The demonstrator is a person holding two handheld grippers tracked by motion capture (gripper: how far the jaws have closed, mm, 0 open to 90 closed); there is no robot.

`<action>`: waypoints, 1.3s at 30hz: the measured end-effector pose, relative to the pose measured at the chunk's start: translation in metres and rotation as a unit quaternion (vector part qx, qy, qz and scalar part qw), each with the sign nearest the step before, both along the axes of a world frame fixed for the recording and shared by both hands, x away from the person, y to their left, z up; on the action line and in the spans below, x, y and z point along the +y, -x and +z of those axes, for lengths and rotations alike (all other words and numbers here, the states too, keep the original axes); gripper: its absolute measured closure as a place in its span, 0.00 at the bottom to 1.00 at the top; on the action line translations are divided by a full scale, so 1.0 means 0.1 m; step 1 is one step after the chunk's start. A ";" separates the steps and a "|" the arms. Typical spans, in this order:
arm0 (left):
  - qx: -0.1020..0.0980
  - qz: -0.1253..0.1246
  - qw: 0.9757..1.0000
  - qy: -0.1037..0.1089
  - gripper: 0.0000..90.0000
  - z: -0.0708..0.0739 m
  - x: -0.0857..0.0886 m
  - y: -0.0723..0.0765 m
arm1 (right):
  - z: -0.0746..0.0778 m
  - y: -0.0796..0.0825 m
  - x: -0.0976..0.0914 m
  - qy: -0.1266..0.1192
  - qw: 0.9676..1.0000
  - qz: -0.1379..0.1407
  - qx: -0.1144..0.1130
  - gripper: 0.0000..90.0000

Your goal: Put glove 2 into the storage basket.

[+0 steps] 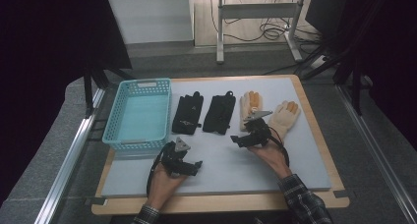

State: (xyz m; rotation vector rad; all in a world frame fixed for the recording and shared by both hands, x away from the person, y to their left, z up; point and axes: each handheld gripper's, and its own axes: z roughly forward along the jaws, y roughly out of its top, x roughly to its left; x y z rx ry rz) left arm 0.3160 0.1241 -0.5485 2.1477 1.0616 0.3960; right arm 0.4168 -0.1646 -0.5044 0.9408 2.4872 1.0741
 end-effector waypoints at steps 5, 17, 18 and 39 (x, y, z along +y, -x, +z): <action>0.000 0.000 1.000 0.000 0.06 0.00 0.00 0.00 | 0.03 -0.15 0.07 0.001 1.000 0.001 -0.003 0.31; 0.000 -0.001 1.000 -0.001 0.06 0.00 0.00 0.00 | 0.08 -0.63 0.21 0.002 1.000 -0.028 0.003 0.48; 0.000 -0.001 1.000 -0.001 0.06 0.00 0.00 0.00 | 0.08 -0.66 0.23 0.003 1.000 -0.030 0.003 0.50; -0.001 -0.002 1.000 -0.001 0.06 0.00 0.00 0.00 | -0.12 -1.12 0.57 0.008 0.998 -0.058 0.008 0.36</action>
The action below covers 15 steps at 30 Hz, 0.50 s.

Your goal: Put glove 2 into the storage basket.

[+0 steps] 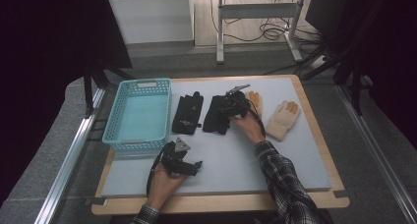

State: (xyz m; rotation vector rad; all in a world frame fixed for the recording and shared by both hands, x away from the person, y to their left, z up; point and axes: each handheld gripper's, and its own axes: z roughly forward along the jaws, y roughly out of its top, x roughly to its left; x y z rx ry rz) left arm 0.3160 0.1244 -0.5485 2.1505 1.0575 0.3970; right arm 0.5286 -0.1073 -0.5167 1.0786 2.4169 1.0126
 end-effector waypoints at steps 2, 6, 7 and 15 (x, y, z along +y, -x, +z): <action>0.000 0.000 1.000 0.000 0.06 0.00 0.00 0.00 | -0.03 -0.03 0.04 0.005 1.000 -0.001 0.003 0.37; 0.001 0.000 1.000 0.001 0.06 0.00 0.00 0.00 | -0.05 -0.05 0.11 0.035 0.999 0.012 0.002 0.48; 0.000 0.000 1.000 0.000 0.06 0.00 0.00 0.00 | -0.05 -0.06 0.12 0.030 0.999 0.015 0.014 0.54; -0.001 0.001 1.000 0.002 0.06 0.00 0.00 0.00 | -0.06 -0.07 0.08 -0.018 0.998 0.011 0.053 0.91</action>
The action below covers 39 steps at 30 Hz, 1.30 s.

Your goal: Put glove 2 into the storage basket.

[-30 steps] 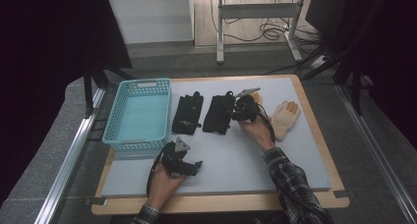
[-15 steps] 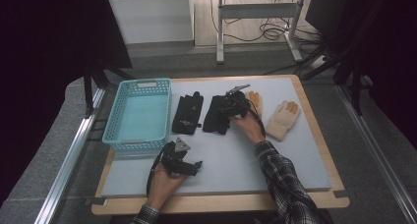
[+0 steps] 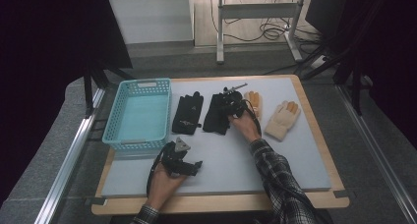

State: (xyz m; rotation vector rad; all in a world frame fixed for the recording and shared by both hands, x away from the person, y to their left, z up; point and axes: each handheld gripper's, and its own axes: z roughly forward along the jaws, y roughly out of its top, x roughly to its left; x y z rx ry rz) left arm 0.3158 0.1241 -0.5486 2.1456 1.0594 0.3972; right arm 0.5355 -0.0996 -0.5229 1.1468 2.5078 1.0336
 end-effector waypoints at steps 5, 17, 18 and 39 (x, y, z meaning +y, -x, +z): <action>0.002 -0.001 1.000 -0.001 0.06 0.00 0.00 0.00 | 0.05 0.03 0.03 0.015 1.000 0.003 -0.008 0.93; 0.001 -0.001 1.000 -0.002 0.06 0.00 0.00 0.00 | 0.43 0.33 -0.06 -0.009 0.999 0.043 -0.031 0.92; 0.001 -0.002 1.000 -0.003 0.06 0.00 0.00 0.00 | 0.51 0.41 -0.07 -0.014 0.998 0.050 -0.036 0.92; 0.000 0.000 1.000 0.000 0.06 0.00 0.00 0.00 | 0.44 1.67 -0.29 0.000 0.993 0.114 -0.028 0.92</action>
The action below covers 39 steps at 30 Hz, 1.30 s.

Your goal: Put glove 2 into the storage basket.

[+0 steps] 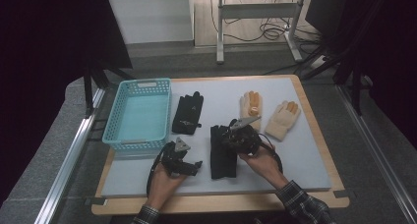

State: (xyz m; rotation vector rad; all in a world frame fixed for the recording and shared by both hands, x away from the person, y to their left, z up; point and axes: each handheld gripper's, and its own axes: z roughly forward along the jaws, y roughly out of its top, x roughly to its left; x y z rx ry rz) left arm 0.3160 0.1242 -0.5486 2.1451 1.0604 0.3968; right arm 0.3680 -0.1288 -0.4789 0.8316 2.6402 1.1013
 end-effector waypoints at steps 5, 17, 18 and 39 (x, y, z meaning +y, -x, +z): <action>0.001 -0.003 1.000 -0.004 0.06 0.00 0.01 0.00 | -0.18 0.04 -0.02 0.009 1.000 -0.004 -0.001 0.74; 0.003 0.007 1.000 -0.007 0.05 0.01 0.01 0.01 | -0.05 -0.21 -0.32 -0.018 0.999 -0.047 -0.016 0.64; 0.006 0.007 1.000 -0.008 0.05 0.01 0.01 0.03 | -0.06 -0.22 -0.33 -0.018 0.999 -0.047 -0.015 0.64; 0.012 0.019 1.000 -0.001 0.03 -0.01 0.21 0.16 | -0.12 -0.81 0.49 -0.005 1.000 0.003 -0.018 0.70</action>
